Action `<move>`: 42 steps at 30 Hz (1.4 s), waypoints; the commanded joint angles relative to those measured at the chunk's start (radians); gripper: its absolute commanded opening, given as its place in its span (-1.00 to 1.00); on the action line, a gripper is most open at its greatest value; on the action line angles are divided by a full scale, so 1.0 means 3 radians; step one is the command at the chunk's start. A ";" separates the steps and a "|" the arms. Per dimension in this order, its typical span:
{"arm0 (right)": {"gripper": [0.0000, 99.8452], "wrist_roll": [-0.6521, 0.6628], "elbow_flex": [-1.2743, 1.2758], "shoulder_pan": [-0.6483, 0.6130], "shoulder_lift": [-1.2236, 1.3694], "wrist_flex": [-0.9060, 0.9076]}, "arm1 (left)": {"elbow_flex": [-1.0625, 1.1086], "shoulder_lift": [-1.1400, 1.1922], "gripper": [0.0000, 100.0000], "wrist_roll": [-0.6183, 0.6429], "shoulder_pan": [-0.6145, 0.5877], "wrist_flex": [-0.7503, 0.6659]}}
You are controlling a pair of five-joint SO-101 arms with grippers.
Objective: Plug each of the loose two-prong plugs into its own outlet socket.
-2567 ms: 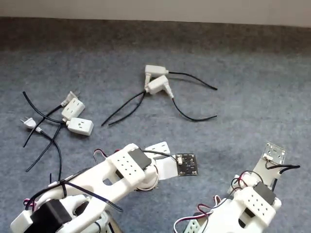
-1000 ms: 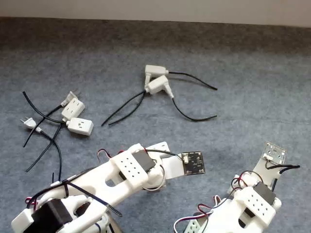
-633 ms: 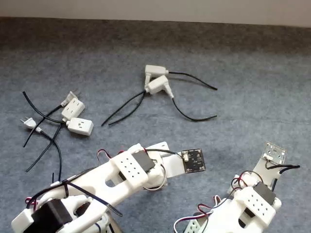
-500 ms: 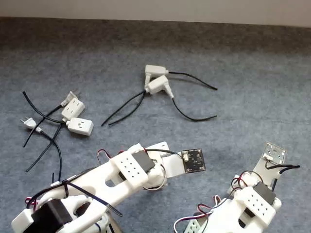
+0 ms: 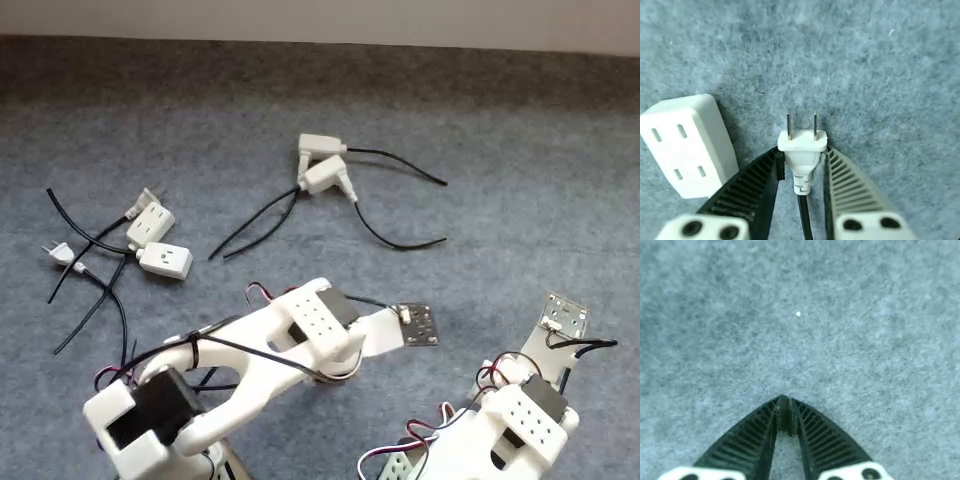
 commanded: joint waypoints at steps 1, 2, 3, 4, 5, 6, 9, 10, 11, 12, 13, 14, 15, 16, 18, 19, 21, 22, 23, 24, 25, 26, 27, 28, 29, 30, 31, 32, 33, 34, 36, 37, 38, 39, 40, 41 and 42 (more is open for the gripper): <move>-0.98 0.0020 0.0033 -0.0069 -0.0008 -0.0120 | -0.0115 0.0033 -0.98 0.0113 -0.0003 0.0020; -0.98 0.0020 0.0033 -0.0069 -0.0008 -0.0120 | -0.0115 0.0033 -0.99 0.0123 -0.0008 0.0020; -0.98 0.0020 0.0033 -0.0069 -0.0008 -0.0120 | -0.0115 0.0033 -0.99 0.0123 -0.0028 0.0020; -0.98 0.0020 0.0033 -0.0069 -0.0008 -0.0120 | -0.0115 0.0033 -0.99 0.0128 -0.0049 0.0020; -0.98 0.0020 0.0033 -0.0069 -0.0008 -0.0120 | -0.0115 0.0033 -0.99 0.0128 -0.0059 0.0020; -0.98 0.0020 0.0033 -0.0069 -0.0008 -0.0120 | -0.0115 0.0033 -0.99 0.0128 -0.0069 0.0026; -0.98 0.0020 0.0033 -0.0069 -0.0008 -0.0120 | -0.0125 0.0028 -0.99 0.0128 -0.0049 0.0041; -0.98 0.0020 0.0033 -0.0069 -0.0008 -0.0120 | -0.0141 0.0023 -0.99 0.0128 -0.0049 0.0056; -0.98 0.0020 0.0033 -0.0069 -0.0008 -0.0120 | -0.0176 -0.0008 -0.99 0.0128 -0.0049 0.0107; -0.98 0.0020 0.0033 -0.0069 -0.0008 -0.0120 | -0.0243 -0.0079 -0.99 0.0128 -0.0049 0.0199; -0.98 0.0020 0.0033 -0.0069 -0.0008 -0.0120 | -0.0309 -0.0166 -0.99 0.0128 -0.0049 0.0302; -0.98 0.0020 0.0033 -0.0069 -0.0008 -0.0120 | -0.0391 -0.0279 -0.99 0.0128 -0.0049 0.0419; -0.98 0.0015 0.0033 -0.0069 -0.0008 -0.0120 | -0.0488 -0.0432 -0.99 0.0128 -0.0049 0.0557; -0.98 0.0015 0.0033 -0.0069 -0.0008 -0.0120 | -0.0575 -0.0580 -0.99 0.0128 -0.0049 0.0660; -0.98 0.0010 0.0033 -0.0069 -0.0008 -0.0120 | -0.0708 -0.0913 -0.99 0.0118 -0.0059 0.0798; -0.98 0.0010 0.0033 -0.0069 -0.0008 -0.0120 | -0.0739 -0.1051 -0.99 0.0118 -0.0059 0.0818; -0.98 0.0010 0.0033 -0.0069 -0.0008 -0.0120 | -0.0770 -0.1302 -0.99 0.0113 -0.0049 0.0829; -0.98 0.0010 0.0033 -0.0069 -0.0008 -0.0120 | -0.0780 -0.1389 -0.99 0.0113 -0.0049 0.0829; -0.98 0.0010 0.0033 -0.0069 -0.0008 -0.0120 | -0.0795 -0.1455 -0.99 0.0113 -0.0049 0.0829; -0.98 0.0010 0.0033 -0.0069 -0.0008 -0.0120 | -0.0800 -0.1501 -0.99 0.0113 -0.0049 0.0823; -0.98 0.0010 0.0033 -0.0069 -0.0008 -0.0120 | -0.0800 -0.1537 -0.99 0.0113 -0.0054 0.0823; -0.98 0.0010 0.0033 -0.0069 -0.0008 -0.0120 | -0.0795 -0.1557 -0.99 0.0113 -0.0059 0.0808; -0.98 0.0010 0.0033 -0.0069 -0.0008 -0.0120 | -0.0765 -0.1573 -0.99 0.0118 -0.0054 0.0726; -0.98 0.0010 0.0033 -0.0069 -0.0008 -0.0120 | -0.0724 -0.1588 -0.99 0.0133 -0.0049 0.0624; -0.98 0.0010 0.0033 -0.0074 -0.0008 -0.0120 | -0.0632 -0.1598 -0.99 0.0133 -0.0043 0.0476; -0.98 0.0010 0.0033 -0.0074 -0.0008 -0.0120 | -0.0545 -0.1609 -0.99 0.0138 -0.0013 0.0312; -0.98 0.0010 0.0033 -0.0074 -0.0008 -0.0120 | -0.0448 -0.1639 -0.99 0.0169 0.0033 0.0113; -0.98 0.0010 0.0033 -0.0074 -0.0008 -0.0120 | -0.0315 -0.1690 -0.99 0.0286 0.0084 -0.0102; -0.98 0.0010 0.0033 -0.0074 -0.0008 -0.0120 | -0.0187 -0.1752 -0.99 0.0430 0.0125 -0.0338; -0.98 0.0010 0.0033 -0.0079 -0.0008 -0.0120 | -0.0043 -0.1823 -0.99 0.0588 0.0171 -0.0593; -0.98 0.0005 0.0033 -0.0084 -0.0008 -0.0120 | 0.0233 -0.1982 -0.99 0.0859 0.0217 -0.1074; -0.98 0.0005 0.0033 -0.0084 -0.0008 -0.0120 | 0.0361 -0.2059 -0.99 0.0962 0.0222 -0.1304; -0.98 0.0005 0.0033 -0.0084 -0.0008 -0.0120 | 0.0494 -0.2125 -0.99 0.1048 0.0222 -0.1524; -0.98 0.0005 0.0033 -0.0090 -0.0008 -0.0120 | 0.0616 -0.2192 -0.99 0.1135 0.0222 -0.1739; -0.98 0.0005 0.0033 -0.0095 -0.0008 -0.0120 | 0.0739 -0.2248 -0.99 0.1212 0.0217 -0.1933; -0.98 0.0005 0.0033 -0.0100 -0.0008 -0.0120 | 0.0857 -0.2309 -0.99 0.1289 0.0217 -0.2123; -0.98 0.0005 0.0033 -0.0100 -0.0008 -0.0120 | 0.0979 -0.2365 -0.99 0.1355 0.0217 -0.2312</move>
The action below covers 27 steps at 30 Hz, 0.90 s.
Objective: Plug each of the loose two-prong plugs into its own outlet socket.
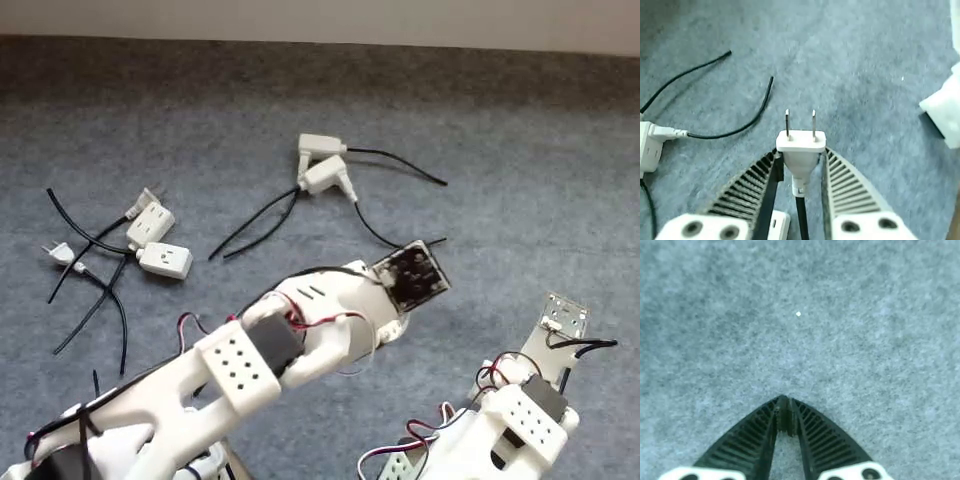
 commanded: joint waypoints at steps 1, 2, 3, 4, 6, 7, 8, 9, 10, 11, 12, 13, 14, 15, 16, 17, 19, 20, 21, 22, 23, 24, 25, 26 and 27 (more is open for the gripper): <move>-0.98 0.0005 0.0033 -0.0100 -0.0008 -0.0120 | 0.0350 -0.0279 -0.99 0.0266 0.0049 -0.0788; -0.98 0.0005 0.0033 -0.0100 -0.0008 -0.0120 | 0.0468 -0.0330 -0.99 0.0312 0.0049 -0.0972; -0.98 0.0005 0.0028 -0.0100 -0.0008 -0.0120 | 0.0596 -0.0376 -0.99 0.0343 0.0049 -0.1166; -0.98 0.0005 0.0028 -0.0100 -0.0008 -0.0120 | 0.0729 -0.0417 -0.99 0.0353 0.0049 -0.1366; -0.98 0.0005 0.0003 -0.0105 -0.0008 -0.0130 | 0.0990 -0.0473 -0.99 0.0353 0.0049 -0.1811; -0.98 0.0005 -0.0003 -0.0105 -0.0008 -0.0171 | 0.1123 -0.0488 -0.99 0.0353 0.0054 -0.2036; -0.98 0.0005 -0.0008 -0.0105 -0.0008 -0.0253 | 0.1250 -0.0494 -0.99 0.0353 0.0064 -0.2266; -0.98 0.0005 -0.0008 -0.0105 -0.0008 -0.0366 | 0.1373 -0.0494 -0.99 0.0353 0.0069 -0.2501; -0.98 0.0005 -0.0008 -0.0105 -0.0008 -0.0483 | 0.1486 -0.0494 -0.99 0.0353 0.0069 -0.2716; -0.98 0.0005 -0.0008 -0.0105 -0.0008 -0.0580 | 0.1583 -0.0494 -0.99 0.0353 0.0069 -0.2931; -0.98 0.0005 -0.0008 -0.0105 -0.0008 -0.0657 | 0.1665 -0.0494 -0.99 0.0353 0.0054 -0.3120; -0.98 0.0005 -0.0013 -0.0105 -0.0008 -0.0739 | 0.1736 -0.0494 -0.99 0.0353 0.0054 -0.3284; -0.98 0.0000 -0.0028 -0.0105 -0.0013 -0.0821 | 0.1793 -0.0494 -0.99 0.0353 0.0054 -0.3411; -0.98 0.0000 -0.0090 -0.0115 -0.0013 -0.0867 | 0.1839 -0.0494 -0.99 0.0353 0.0054 -0.3519; -0.98 0.0000 -0.0182 -0.0151 -0.0013 -0.0882 | 0.1874 -0.0494 -0.99 0.0353 0.0054 -0.3590; -0.98 0.0000 -0.0299 -0.0176 -0.0013 -0.0882 | 0.1895 -0.0494 -0.99 0.0353 0.0059 -0.3631; -0.98 0.0000 -0.0601 -0.0202 -0.0013 -0.0877 | 0.1910 -0.0494 -0.99 0.0353 0.0064 -0.3642; -0.98 0.0000 -0.0785 -0.0187 -0.0013 -0.0836 | 0.1910 -0.0494 -0.99 0.0353 0.0054 -0.3652; -0.98 0.0000 -0.1015 -0.0182 -0.0013 -0.0739 | 0.1910 -0.0494 -0.99 0.0353 0.0054 -0.3652; -0.98 0.0000 -0.1266 -0.0182 -0.0018 -0.0586 | 0.1910 -0.0504 -0.99 0.0353 0.0054 -0.3647; -0.98 0.0000 -0.1527 -0.0182 -0.0043 -0.0391 | 0.1910 -0.0509 -0.99 0.0353 0.0054 -0.3647; -0.98 0.0000 -0.1782 -0.0187 -0.0095 -0.0192 | 0.1910 -0.0514 -0.99 0.0353 0.0064 -0.3647; -0.98 0.0000 -0.2048 -0.0212 -0.0166 0.0008 | 0.1910 -0.0514 -0.99 0.0353 0.0069 -0.3652; -0.98 0.0000 -0.2273 -0.0248 -0.0253 0.0151 | 0.1910 -0.0514 -0.99 0.0353 0.0074 -0.3652; -0.98 0.0000 -0.2483 -0.0335 -0.0355 0.0274 | 0.1910 -0.0514 -0.99 0.0353 0.0074 -0.3652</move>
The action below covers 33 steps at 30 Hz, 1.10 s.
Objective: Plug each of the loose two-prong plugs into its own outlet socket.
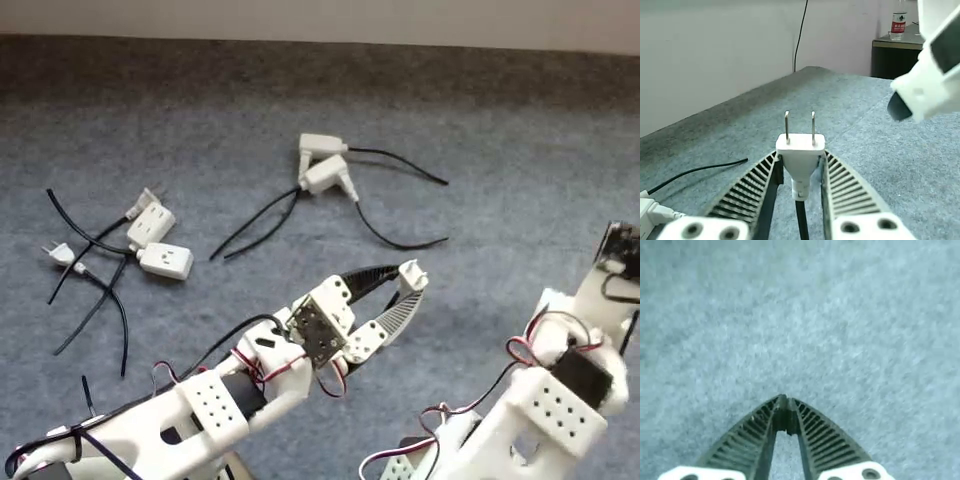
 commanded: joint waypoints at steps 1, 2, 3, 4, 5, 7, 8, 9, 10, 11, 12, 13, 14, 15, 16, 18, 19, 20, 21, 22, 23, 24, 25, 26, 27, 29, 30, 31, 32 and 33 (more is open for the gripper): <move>-0.98 0.0005 -0.1261 -0.0299 -0.0453 0.0657 | -0.0018 -0.0095 -0.99 0.0026 0.0059 -0.0097; -0.98 0.0005 -0.1399 -0.0417 -0.0575 0.0749 | -0.0018 -0.0095 -0.99 0.0026 0.0059 -0.0097; -0.98 0.0005 -0.1506 -0.0580 -0.0734 0.0831 | -0.0018 -0.0095 -0.99 0.0026 0.0059 -0.0092; -0.98 0.0005 -0.1598 -0.0780 -0.0903 0.0903 | -0.0013 -0.0095 -0.99 0.0026 0.0059 -0.0092; -0.98 0.0005 -0.1655 -0.0985 -0.1087 0.0964 | -0.0013 -0.0095 -0.99 0.0026 0.0059 -0.0092; -0.98 0.0005 -0.1685 -0.1496 -0.1486 0.1020 | -0.0013 -0.0090 -0.99 0.0026 0.0059 -0.0092; -0.99 0.0010 -0.1680 -0.1741 -0.1655 0.1056 | -0.0013 -0.0090 -0.99 0.0026 0.0059 -0.0092; -0.99 0.0015 -0.1634 -0.1961 -0.1808 0.1092 | -0.0013 -0.0090 -0.99 0.0031 0.0059 -0.0087; -0.99 0.0026 -0.1547 -0.2156 -0.1936 0.1112 | -0.0013 -0.0090 -0.99 0.0031 0.0059 -0.0087; -0.99 0.0031 -0.1450 -0.2309 -0.2028 0.1112 | -0.0013 -0.0090 -0.99 0.0031 0.0059 -0.0087; -0.99 0.0031 -0.1327 -0.2447 -0.2110 0.1112 | -0.0013 -0.0090 -0.99 0.0031 0.0059 -0.0087; -0.99 0.0031 -0.1194 -0.2560 -0.2166 0.1107 | -0.0013 -0.0095 -0.99 0.0031 0.0059 -0.0087; -0.99 0.0031 -0.1056 -0.2662 -0.2238 0.1102 | -0.0013 -0.0095 -0.99 0.0031 0.0059 -0.0087; -0.99 0.0031 -0.0923 -0.2785 -0.2299 0.1102 | -0.0013 -0.0095 -0.99 0.0031 0.0059 -0.0087; -0.99 0.0031 -0.0811 -0.2928 -0.2371 0.1092 | -0.0008 -0.0095 -0.99 0.0031 0.0059 -0.0087; -0.99 0.0026 -0.0632 -0.3286 -0.2550 0.1071 | -0.0003 -0.0095 -0.99 0.0056 0.0064 -0.0087; -0.99 0.0010 -0.0580 -0.3465 -0.2580 0.1046 | 0.0013 -0.0095 -0.99 0.0107 0.0064 -0.0097; -0.99 0.0020 -0.0545 -0.3629 -0.2565 0.1020 | 0.0038 -0.0095 -0.99 0.0169 0.0064 -0.0102; -0.99 0.0026 -0.0509 -0.3767 -0.2550 0.0979 | 0.0049 -0.0095 -0.99 0.0205 0.0064 -0.0102; -0.99 0.0026 -0.0494 -0.3844 -0.2524 0.0918 | 0.0049 -0.0095 -0.99 0.0215 0.0064 -0.0102; -0.99 0.0026 -0.0427 -0.3879 -0.2519 0.0846 | 0.0054 -0.0095 -0.99 0.0215 0.0064 -0.0102; -0.99 0.0026 -0.0330 -0.3890 -0.2524 0.0729 | 0.0054 -0.0095 -0.99 0.0210 0.0064 -0.0102; -0.99 0.0026 -0.0233 -0.3890 -0.2539 0.0616 | 0.0054 -0.0095 -0.99 0.0210 0.0059 -0.0102; -0.99 0.0031 -0.0130 -0.3884 -0.2539 0.0519 | 0.0054 -0.0095 -0.99 0.0210 0.0054 -0.0102; -0.99 0.0031 -0.0018 -0.3879 -0.2539 0.0437 | 0.0054 -0.0095 -0.99 0.0210 0.0049 -0.0102; -0.99 0.0036 0.0217 -0.3818 -0.2539 0.0309 | 0.0054 -0.0095 -0.99 0.0205 0.0049 -0.0102; -0.99 0.0036 0.0340 -0.3746 -0.2539 0.0217 | 0.0054 -0.0100 -0.99 0.0199 0.0049 -0.0107; -0.99 0.0036 0.0442 -0.3659 -0.2539 0.0115 | 0.0054 -0.0100 -0.99 0.0199 0.0049 -0.0107; -0.99 0.0036 0.0545 -0.3552 -0.2539 0.0008 | 0.0054 -0.0100 -0.99 0.0199 0.0043 -0.0107; -0.99 0.0041 0.0652 -0.3434 -0.2534 -0.0110 | 0.0054 -0.0100 -0.99 0.0199 0.0043 -0.0107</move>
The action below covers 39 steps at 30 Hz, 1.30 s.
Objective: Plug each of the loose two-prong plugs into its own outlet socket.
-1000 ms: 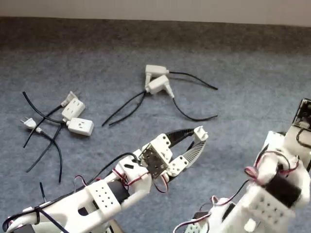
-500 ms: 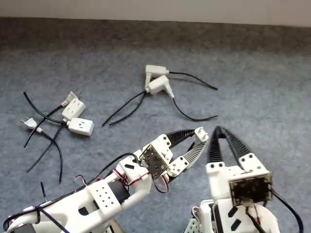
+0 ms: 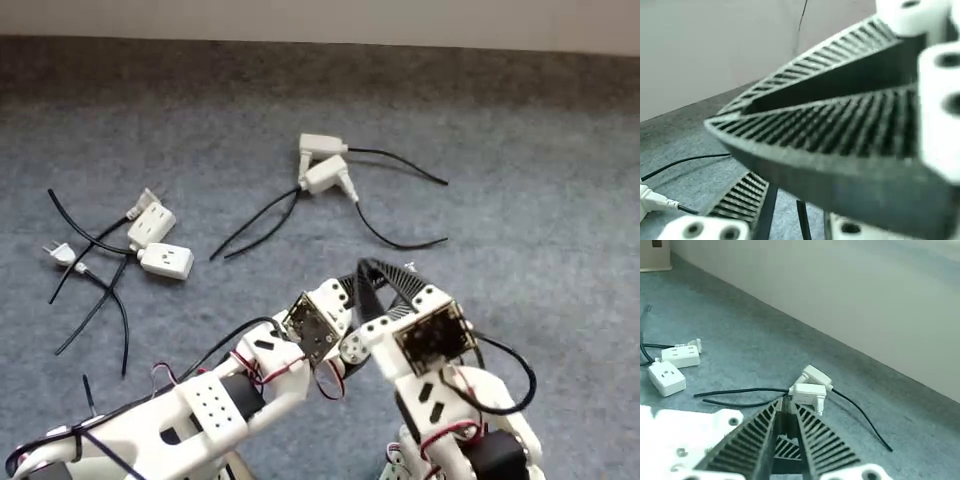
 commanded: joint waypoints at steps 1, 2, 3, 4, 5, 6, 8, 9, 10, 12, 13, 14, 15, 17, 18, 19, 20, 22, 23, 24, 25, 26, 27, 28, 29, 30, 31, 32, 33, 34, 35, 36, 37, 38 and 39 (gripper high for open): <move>-0.99 0.0072 0.0412 0.0437 -0.0023 -0.0524 | -0.0023 -0.0074 -0.99 0.0015 0.0038 -0.0092; -0.99 0.0159 0.0529 0.0529 -0.0018 -0.0637 | -0.0023 -0.0074 -0.99 0.0010 0.0038 -0.0092; -0.99 0.0266 0.0647 0.0601 -0.0018 -0.0729 | -0.0028 -0.0074 -0.99 0.0010 0.0038 -0.0092; -0.99 0.0343 0.0760 0.0662 -0.0018 -0.0816 | -0.0033 -0.0074 -0.99 0.0010 0.0038 -0.0092; -0.99 0.0399 0.0862 0.0724 -0.0018 -0.0898 | -0.0038 -0.0074 -0.99 0.0005 0.0033 -0.0097; -0.99 0.0440 0.0959 0.0775 -0.0018 -0.0974 | -0.0043 -0.0074 -0.99 0.0005 0.0028 -0.0097; -0.99 0.0481 0.1107 0.0872 -0.0018 -0.1077 | -0.0028 -0.0074 -0.99 0.0005 0.0028 -0.0199; -0.99 0.0511 0.1169 0.0923 -0.0018 -0.1118 | -0.0008 -0.0074 -0.99 0.0005 0.0028 -0.0276; -0.99 0.0552 0.1225 0.0964 -0.0018 -0.1143 | 0.0023 -0.0074 -0.99 0.0005 0.0023 -0.0343; -0.99 0.0634 0.1322 0.1061 -0.0018 -0.1204 | 0.0064 -0.0074 -0.99 0.0005 0.0023 -0.0455; -0.99 0.0660 0.1368 0.1112 -0.0018 -0.1245 | 0.0079 -0.0074 -0.99 0.0005 0.0023 -0.0486; -0.99 0.0680 0.1409 0.1164 -0.0018 -0.1297 | 0.0079 -0.0074 -0.99 0.0005 0.0023 -0.0486; -0.99 0.0690 0.1445 0.1210 -0.0018 -0.1343 | 0.0079 -0.0074 -0.99 0.0005 0.0023 -0.0486; -0.99 0.0690 0.1465 0.1312 -0.0013 -0.1394 | 0.0074 -0.0074 -0.99 0.0005 0.0018 -0.0486; -0.99 0.0696 0.1465 0.1353 -0.0013 -0.1399 | 0.0074 -0.0074 -0.99 0.0005 -0.0013 -0.0491; -0.99 0.0696 0.1465 0.1399 -0.0013 -0.1399 | 0.0069 -0.0074 -0.99 0.0005 -0.0049 -0.0496; -0.99 0.0696 0.1465 0.1440 -0.0013 -0.1399 | 0.0059 -0.0074 -0.99 0.0005 -0.0074 -0.0496; -0.99 0.0696 0.1455 0.1516 -0.0013 -0.1399 | 0.0049 -0.0074 -0.99 0.0005 -0.0156 -0.0517; -0.99 0.0696 0.1450 0.1547 -0.0013 -0.1399 | 0.0049 -0.0074 -0.99 0.0010 -0.0182 -0.0517; -0.99 0.0696 0.1445 0.1562 -0.0013 -0.1399 | 0.0049 -0.0074 -0.99 0.0010 -0.0197 -0.0517; -0.99 0.0696 0.1445 0.1568 -0.0013 -0.1399 | 0.0049 -0.0074 -0.99 0.0010 -0.0197 -0.0517; -0.99 0.0696 0.1445 0.1568 -0.0013 -0.1399 | 0.0049 -0.0074 -0.99 0.0010 -0.0197 -0.0517; -0.99 0.0696 0.1450 0.1573 -0.0013 -0.1399 | 0.0049 -0.0074 -0.99 0.0010 -0.0192 -0.0517; -0.99 0.0696 0.1465 0.1583 -0.0013 -0.1399 | 0.0054 -0.0074 -0.99 0.0010 -0.0187 -0.0517; -0.99 0.0696 0.1470 0.1614 -0.0013 -0.1399 | 0.0054 -0.0074 -0.99 0.0010 -0.0192 -0.0517; -0.99 0.0696 0.1476 0.1639 -0.0013 -0.1404 | 0.0054 -0.0074 -0.99 0.0010 -0.0197 -0.0517; -0.99 0.0696 0.1476 0.1670 -0.0013 -0.1404 | 0.0054 -0.0074 -0.99 0.0010 -0.0197 -0.0517; -0.99 0.0696 0.1476 0.1706 -0.0013 -0.1404 | 0.0054 -0.0079 -0.99 0.0010 -0.0197 -0.0517; -0.99 0.0696 0.1476 0.1736 -0.0013 -0.1404 | 0.0054 -0.0079 -0.99 0.0010 -0.0197 -0.0517; -0.99 0.0696 0.1465 0.1752 -0.0013 -0.1404 | 0.0054 -0.0079 -0.99 0.0010 -0.0197 -0.0517; -0.99 0.0696 0.1445 0.1767 -0.0013 -0.1404 | 0.0054 -0.0079 -0.99 0.0010 -0.0197 -0.0517; -0.99 0.0696 0.1440 0.1772 -0.0013 -0.1404 | 0.0054 -0.0079 -0.99 0.0010 -0.0197 -0.0517; -0.99 0.0696 0.1440 0.1772 -0.0013 -0.1399 | 0.0054 -0.0079 -0.99 0.0010 -0.0197 -0.0517; -0.99 0.0685 0.1435 0.1772 -0.0013 -0.1399 | 0.0059 -0.0079 -0.99 0.0010 -0.0197 -0.0511; -0.99 0.0685 0.1399 0.1772 -0.0013 -0.1399 | 0.0059 -0.0074 -0.99 0.0010 -0.0197 -0.0506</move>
